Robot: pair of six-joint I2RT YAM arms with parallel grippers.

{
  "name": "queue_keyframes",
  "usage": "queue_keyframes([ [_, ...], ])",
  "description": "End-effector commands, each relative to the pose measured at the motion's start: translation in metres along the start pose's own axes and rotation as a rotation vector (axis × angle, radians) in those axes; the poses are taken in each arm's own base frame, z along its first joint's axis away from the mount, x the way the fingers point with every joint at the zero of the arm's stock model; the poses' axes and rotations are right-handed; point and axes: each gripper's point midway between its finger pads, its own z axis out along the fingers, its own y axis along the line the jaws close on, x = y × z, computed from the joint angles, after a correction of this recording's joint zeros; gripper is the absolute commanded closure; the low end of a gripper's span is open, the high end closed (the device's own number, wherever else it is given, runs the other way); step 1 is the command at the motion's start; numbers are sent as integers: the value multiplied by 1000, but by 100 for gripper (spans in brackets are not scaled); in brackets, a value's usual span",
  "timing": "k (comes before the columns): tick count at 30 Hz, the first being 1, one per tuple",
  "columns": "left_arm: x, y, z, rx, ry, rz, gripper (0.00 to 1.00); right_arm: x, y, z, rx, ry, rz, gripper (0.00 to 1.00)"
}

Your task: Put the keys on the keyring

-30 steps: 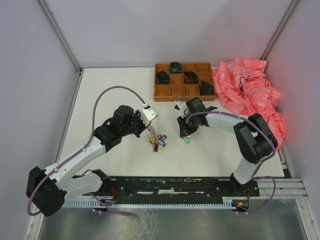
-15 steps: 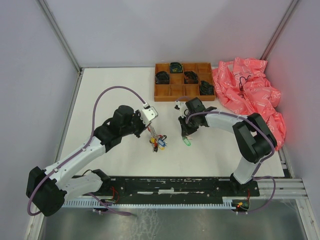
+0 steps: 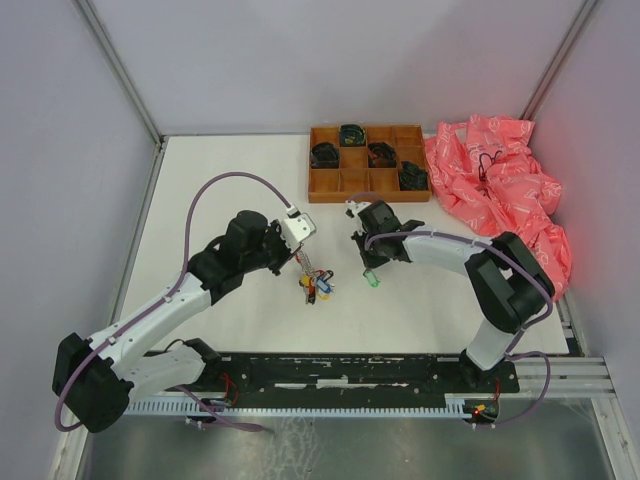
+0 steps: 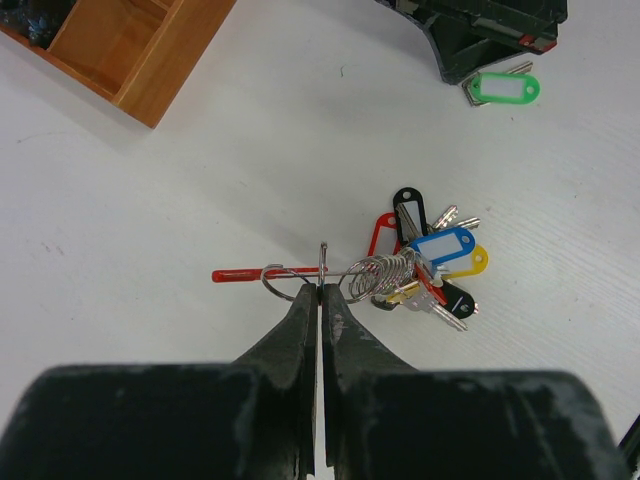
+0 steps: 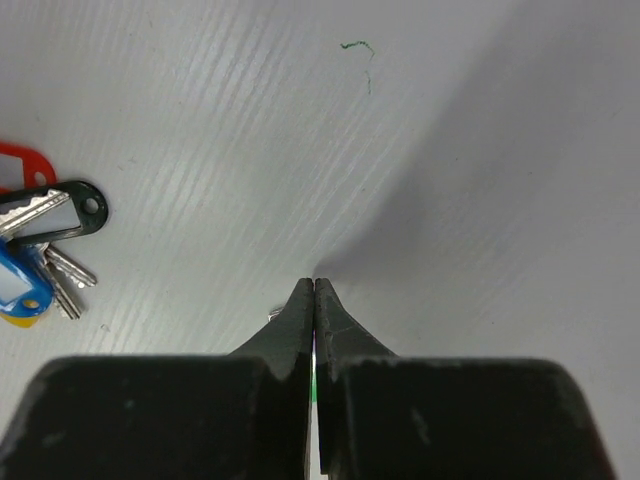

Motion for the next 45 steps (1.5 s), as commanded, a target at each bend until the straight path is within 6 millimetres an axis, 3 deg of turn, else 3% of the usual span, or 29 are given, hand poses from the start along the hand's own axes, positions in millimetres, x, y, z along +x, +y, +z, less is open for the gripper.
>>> queue_keyframes([
  [1,-33,11,-7,-34,-90,0,97,-28,-7,-4,123,-85,-2,97],
  [5,-33,13,-8,-44,-94,1,97,-33,0,-1,115,-69,-8,88],
  [12,-34,14,-9,-51,-98,1,97,-34,8,-16,57,-71,21,68],
  [18,-34,14,-9,-50,-99,2,97,-28,4,-31,15,-118,95,61],
  [24,-33,13,-7,-45,-92,-1,97,-20,-12,-32,-57,-136,326,60],
  [29,-31,13,-6,-45,-88,-1,97,-16,3,-27,-156,-115,451,59],
  [31,-31,13,-6,-43,-88,-2,97,-15,0,-24,-147,-121,491,60],
  [45,-31,13,-6,-42,-89,1,97,-6,-9,-7,-113,-109,555,68],
])
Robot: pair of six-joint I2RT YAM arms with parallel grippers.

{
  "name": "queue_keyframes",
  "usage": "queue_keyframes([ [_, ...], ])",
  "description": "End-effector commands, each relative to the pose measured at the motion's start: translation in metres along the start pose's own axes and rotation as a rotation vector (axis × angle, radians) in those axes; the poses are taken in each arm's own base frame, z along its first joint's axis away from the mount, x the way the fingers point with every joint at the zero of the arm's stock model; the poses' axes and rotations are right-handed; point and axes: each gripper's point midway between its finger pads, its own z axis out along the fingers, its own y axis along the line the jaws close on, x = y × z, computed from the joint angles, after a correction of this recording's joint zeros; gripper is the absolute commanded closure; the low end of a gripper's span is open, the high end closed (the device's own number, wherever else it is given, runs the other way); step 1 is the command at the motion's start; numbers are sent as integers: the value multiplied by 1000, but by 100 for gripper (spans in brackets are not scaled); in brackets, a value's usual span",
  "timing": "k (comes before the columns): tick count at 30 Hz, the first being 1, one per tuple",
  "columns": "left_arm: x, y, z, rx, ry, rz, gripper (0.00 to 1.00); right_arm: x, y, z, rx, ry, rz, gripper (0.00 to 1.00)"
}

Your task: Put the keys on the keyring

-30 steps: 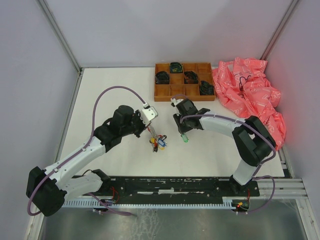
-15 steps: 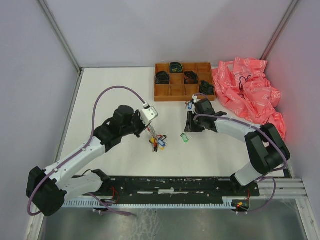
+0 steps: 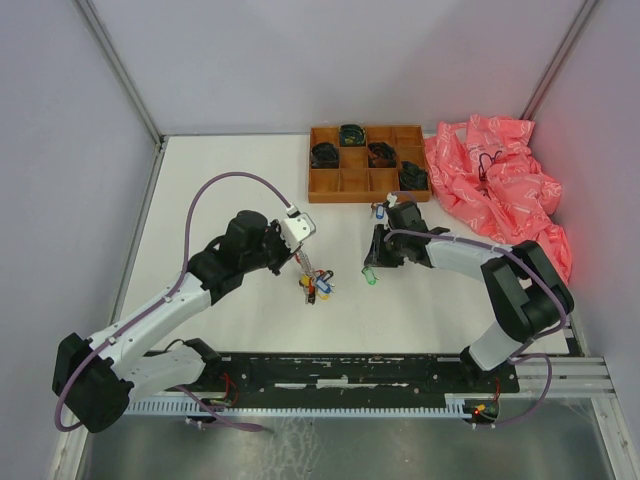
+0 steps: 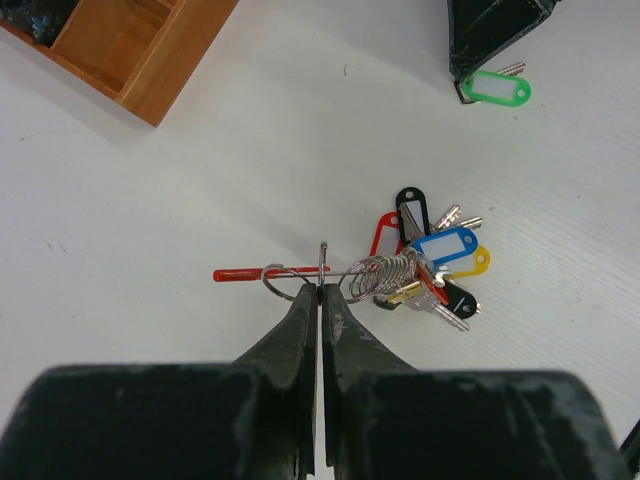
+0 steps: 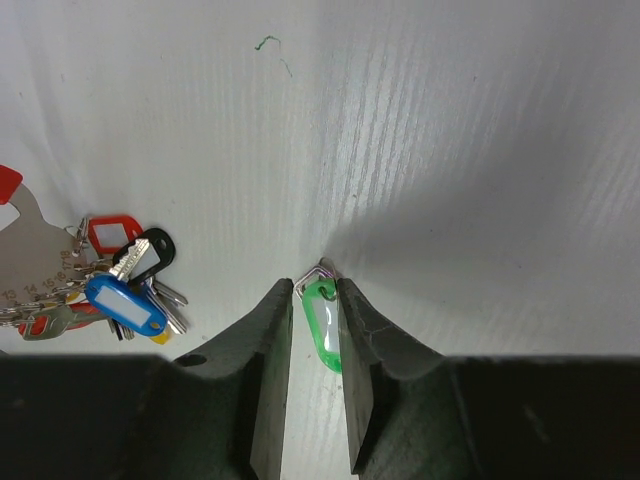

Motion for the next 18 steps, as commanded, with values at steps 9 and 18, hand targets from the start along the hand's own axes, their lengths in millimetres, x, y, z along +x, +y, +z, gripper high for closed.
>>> queue_keyframes([
  [9,-32,11,-7,-35,-91,0,97,-2,-7,5,25,-17,25,69],
  [18,-32,11,-6,-35,-89,0,97,1,-1,7,-13,-10,31,75],
])
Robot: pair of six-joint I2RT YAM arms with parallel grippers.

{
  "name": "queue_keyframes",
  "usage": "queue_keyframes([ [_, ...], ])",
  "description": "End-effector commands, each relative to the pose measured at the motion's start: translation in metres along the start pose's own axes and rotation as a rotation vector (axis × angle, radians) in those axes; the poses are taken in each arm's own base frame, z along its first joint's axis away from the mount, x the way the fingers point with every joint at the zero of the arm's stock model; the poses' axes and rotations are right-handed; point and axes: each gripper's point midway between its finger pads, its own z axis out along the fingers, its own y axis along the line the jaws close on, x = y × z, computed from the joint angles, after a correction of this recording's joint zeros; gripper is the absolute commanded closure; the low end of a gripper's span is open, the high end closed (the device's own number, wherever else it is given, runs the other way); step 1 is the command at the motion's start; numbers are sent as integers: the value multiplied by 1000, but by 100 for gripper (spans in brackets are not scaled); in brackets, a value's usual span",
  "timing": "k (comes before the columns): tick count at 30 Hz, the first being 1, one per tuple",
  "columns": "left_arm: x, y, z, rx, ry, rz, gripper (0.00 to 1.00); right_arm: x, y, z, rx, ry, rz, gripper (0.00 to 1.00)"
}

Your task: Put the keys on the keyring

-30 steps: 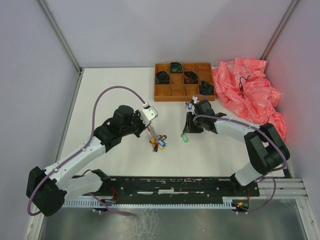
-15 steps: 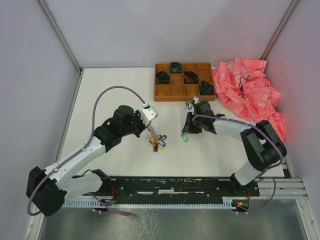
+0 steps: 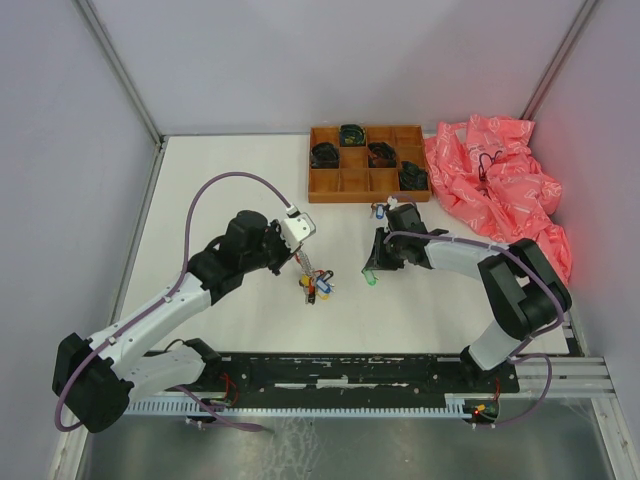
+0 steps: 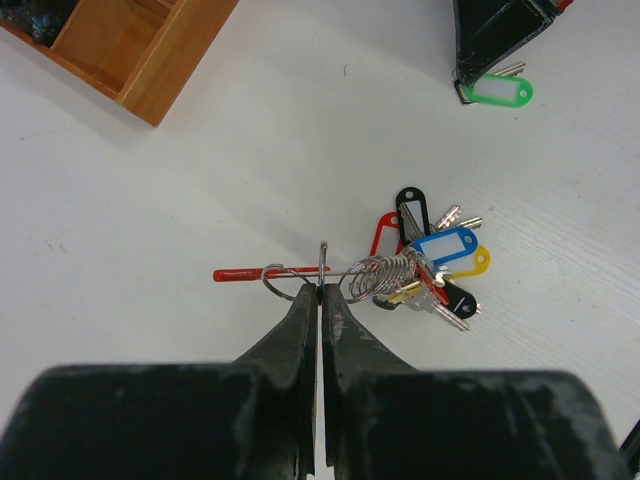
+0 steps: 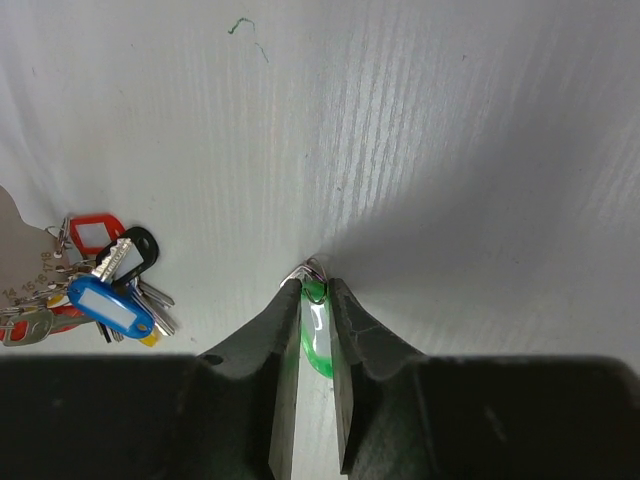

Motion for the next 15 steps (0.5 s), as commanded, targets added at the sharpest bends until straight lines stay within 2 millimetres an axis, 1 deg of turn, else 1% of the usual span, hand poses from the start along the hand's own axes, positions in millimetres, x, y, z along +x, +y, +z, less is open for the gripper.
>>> queue_keyframes([
  [1,-31,11,-6,-34,-87,-1,97,-5,4,2,-23,-23,10,76],
  [7,-31,11,-5,-30,-86,-1,97,-4,2,6,-18,-19,14,79],
  [11,-31,11,-5,-31,-85,-1,97,-5,4,4,-27,-22,15,84],
  [15,-31,11,-5,-30,-87,0,97,-11,10,-2,-52,-39,-16,92],
])
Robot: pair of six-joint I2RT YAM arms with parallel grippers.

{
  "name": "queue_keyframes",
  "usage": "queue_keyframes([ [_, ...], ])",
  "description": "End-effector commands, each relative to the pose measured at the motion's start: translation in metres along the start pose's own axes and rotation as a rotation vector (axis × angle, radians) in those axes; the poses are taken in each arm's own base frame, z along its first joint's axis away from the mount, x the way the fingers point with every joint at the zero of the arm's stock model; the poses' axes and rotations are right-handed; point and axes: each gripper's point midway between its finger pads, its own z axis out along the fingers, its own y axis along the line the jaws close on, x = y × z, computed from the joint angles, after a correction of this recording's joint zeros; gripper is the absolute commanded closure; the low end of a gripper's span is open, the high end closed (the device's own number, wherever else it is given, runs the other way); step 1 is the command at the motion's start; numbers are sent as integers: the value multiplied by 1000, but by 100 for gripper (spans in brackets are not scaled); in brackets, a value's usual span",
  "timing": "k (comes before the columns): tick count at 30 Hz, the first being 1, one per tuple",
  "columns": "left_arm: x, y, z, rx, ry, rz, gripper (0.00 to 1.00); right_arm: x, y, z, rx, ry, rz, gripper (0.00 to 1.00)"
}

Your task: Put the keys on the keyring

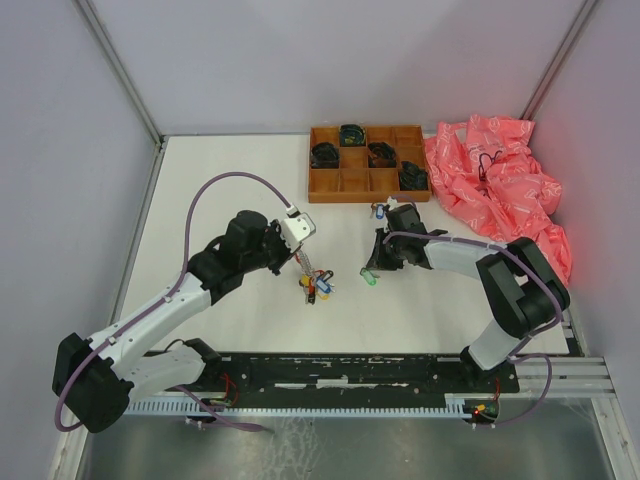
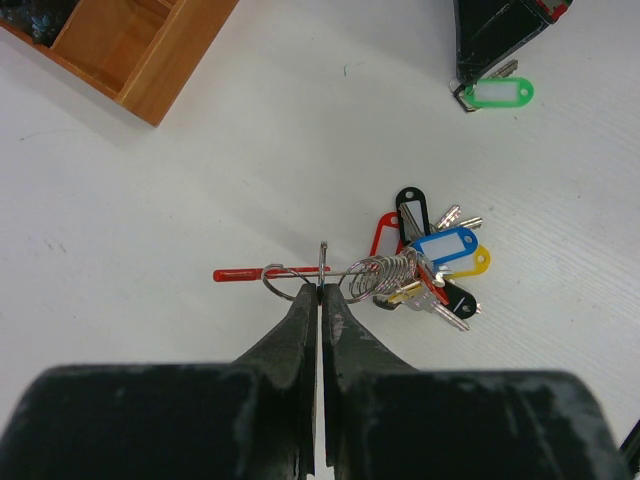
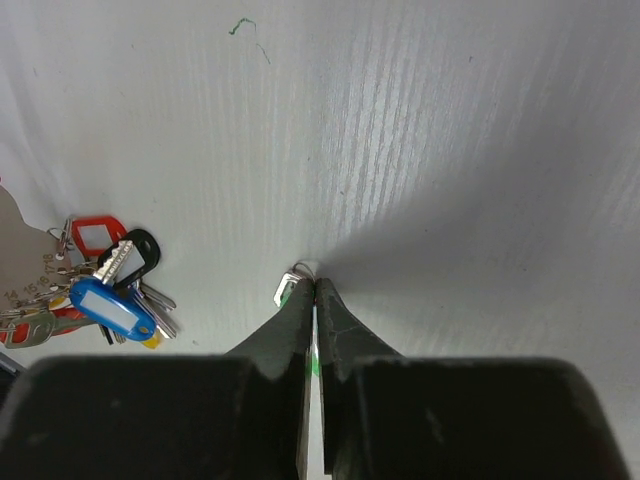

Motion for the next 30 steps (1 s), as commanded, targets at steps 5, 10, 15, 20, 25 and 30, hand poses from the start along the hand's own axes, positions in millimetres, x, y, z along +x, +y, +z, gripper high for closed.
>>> queue_keyframes([
  [5,-31,11,-5,-29,-89,0,97,-23,28,-17,-125,-68,-158,99],
  [10,-32,6,-4,-9,-108,6,97,-30,47,-38,-211,-94,-341,99],
  [15,-34,-3,-2,42,-132,23,97,-31,67,-68,-278,-168,-562,99],
  [20,-37,-16,-2,107,-181,58,97,-25,88,-94,-324,-243,-808,98],
  [25,-37,-37,-3,211,-247,148,97,-17,110,-117,-354,-300,-980,99],
  [30,-40,-44,-5,252,-277,217,97,-12,132,-139,-396,-350,-1104,99],
])
